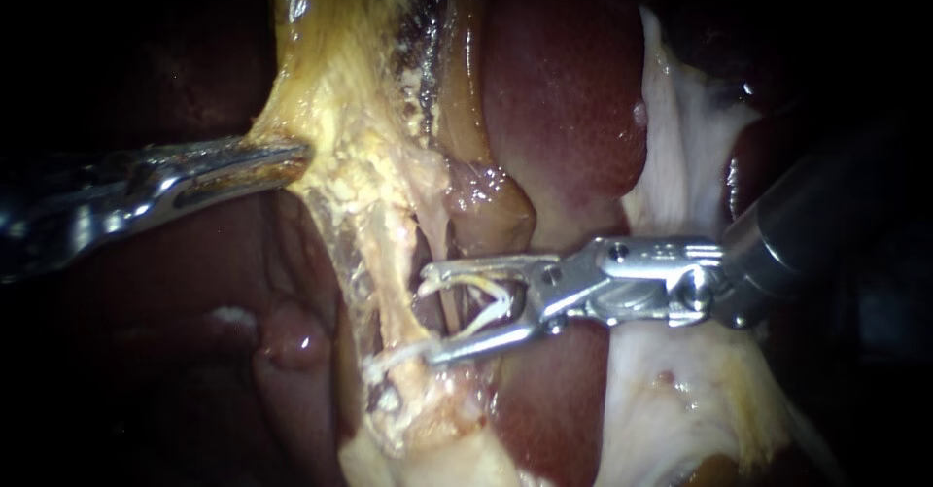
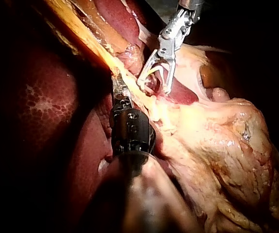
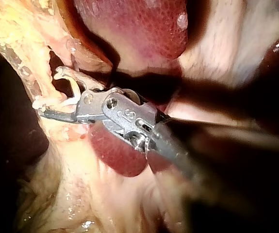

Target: Clipping second clip left tube

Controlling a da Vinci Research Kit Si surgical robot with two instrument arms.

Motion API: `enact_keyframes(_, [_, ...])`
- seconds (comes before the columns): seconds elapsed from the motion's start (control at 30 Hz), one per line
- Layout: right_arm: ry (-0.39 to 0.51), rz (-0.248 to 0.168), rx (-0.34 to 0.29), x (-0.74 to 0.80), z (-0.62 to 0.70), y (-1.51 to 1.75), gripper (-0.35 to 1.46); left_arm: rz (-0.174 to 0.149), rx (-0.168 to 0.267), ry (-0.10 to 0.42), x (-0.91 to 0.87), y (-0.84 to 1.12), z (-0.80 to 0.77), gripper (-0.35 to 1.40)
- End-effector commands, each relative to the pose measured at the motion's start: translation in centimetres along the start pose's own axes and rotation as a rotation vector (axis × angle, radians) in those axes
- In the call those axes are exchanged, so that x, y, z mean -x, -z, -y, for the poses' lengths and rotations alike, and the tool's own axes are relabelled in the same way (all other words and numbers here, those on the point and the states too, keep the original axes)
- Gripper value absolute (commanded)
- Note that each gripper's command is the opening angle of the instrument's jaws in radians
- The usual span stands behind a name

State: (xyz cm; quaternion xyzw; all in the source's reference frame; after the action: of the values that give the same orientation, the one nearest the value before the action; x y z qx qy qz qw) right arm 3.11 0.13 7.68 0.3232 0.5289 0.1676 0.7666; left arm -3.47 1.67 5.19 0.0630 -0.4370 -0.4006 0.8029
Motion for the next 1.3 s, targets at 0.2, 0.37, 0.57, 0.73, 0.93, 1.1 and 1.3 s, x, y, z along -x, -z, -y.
enact_keyframes(0.2, [-0.009,0.008,0.012,0.1,-0.11,-0.12,0.58,0.0,0.001,0.0,0.02,0.01,0.04,-0.35])
enact_keyframes(0.37, [-0.029,0.007,-0.022,0.1,-0.1,-0.27,0.58,0.0,0.001,-0.006,0.02,0.01,0.06,-0.35])
enact_keyframes(0.57, [-0.037,-0.027,-0.084,0.05,-0.03,-0.35,0.58,0.0,0.001,-0.006,0.02,0.01,0.06,-0.35])
enact_keyframes(0.73, [-0.043,-0.062,-0.15,0.0,0.07,-0.37,0.58,0.0,0.001,-0.006,0.02,0.01,0.06,-0.35])
enact_keyframes(0.93, [-0.059,-0.087,-0.213,-0.07,0.14,-0.47,0.58,0.0,0.002,-0.006,0.03,0.0,0.06,-0.35])
enact_keyframes(1.1, [-0.061,-0.083,-0.217,-0.03,0.12,-0.63,0.58,0.0,0.002,-0.006,0.03,-0.01,0.07,-0.35])
enact_keyframes(1.3, [-0.069,-0.08,-0.217,-0.02,0.1,-0.73,0.56,0.0,0.003,-0.006,0.03,-0.02,0.07,-0.35])
